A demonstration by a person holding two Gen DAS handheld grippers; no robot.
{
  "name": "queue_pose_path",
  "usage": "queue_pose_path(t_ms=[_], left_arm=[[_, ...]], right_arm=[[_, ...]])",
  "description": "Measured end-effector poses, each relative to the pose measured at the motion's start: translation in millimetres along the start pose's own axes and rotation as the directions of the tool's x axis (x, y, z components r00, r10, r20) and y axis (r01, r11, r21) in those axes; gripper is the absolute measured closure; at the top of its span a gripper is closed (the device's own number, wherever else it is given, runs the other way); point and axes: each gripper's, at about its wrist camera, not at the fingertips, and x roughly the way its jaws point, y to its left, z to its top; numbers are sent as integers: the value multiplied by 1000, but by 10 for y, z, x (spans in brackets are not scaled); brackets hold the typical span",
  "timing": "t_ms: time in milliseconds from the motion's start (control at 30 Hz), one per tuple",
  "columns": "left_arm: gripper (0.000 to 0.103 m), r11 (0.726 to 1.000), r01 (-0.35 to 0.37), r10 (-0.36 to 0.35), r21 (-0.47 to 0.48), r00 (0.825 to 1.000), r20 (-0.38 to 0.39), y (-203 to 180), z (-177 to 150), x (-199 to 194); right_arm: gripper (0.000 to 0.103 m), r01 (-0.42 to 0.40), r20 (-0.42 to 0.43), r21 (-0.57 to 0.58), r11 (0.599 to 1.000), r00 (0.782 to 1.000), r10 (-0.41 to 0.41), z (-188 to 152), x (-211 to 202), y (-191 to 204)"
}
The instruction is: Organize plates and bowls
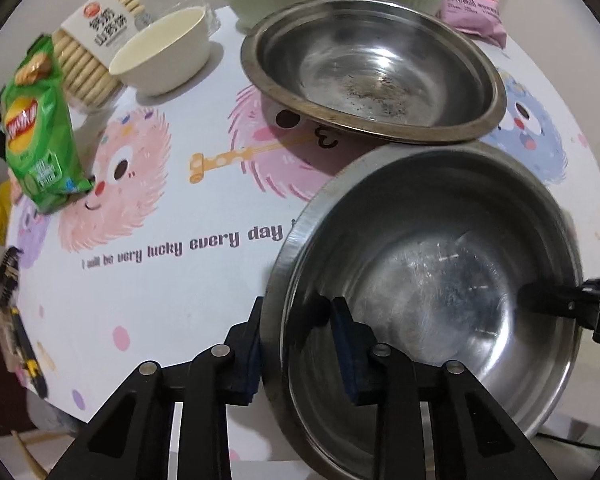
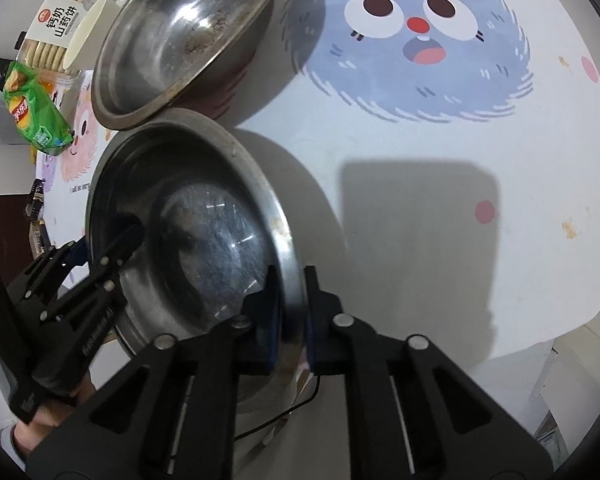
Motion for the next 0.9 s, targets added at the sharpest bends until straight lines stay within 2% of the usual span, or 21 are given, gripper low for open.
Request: queue_pose_path(t_ms=[333,600,767,900], left_arm=[[75,999,39,-40,-25,998,-39,71,-118,1],[76,998,53,-54,-23,998,-26,68,-196,-113],[76,997,79,-79,-14,997,-5,194,-273,-306],[76,995,95,-95,-2,995,32,240,-256,-488]], right_arm=[[93,-16,-32,1,1000,999,16,-78,10,47],[93,-20,-34,-3,1000,999,20,-166,-48,72],[93,-47,-11,10,999,999,47,-233,-209,81],[93,-54,41,22,998,998,53,-277,-392,132]])
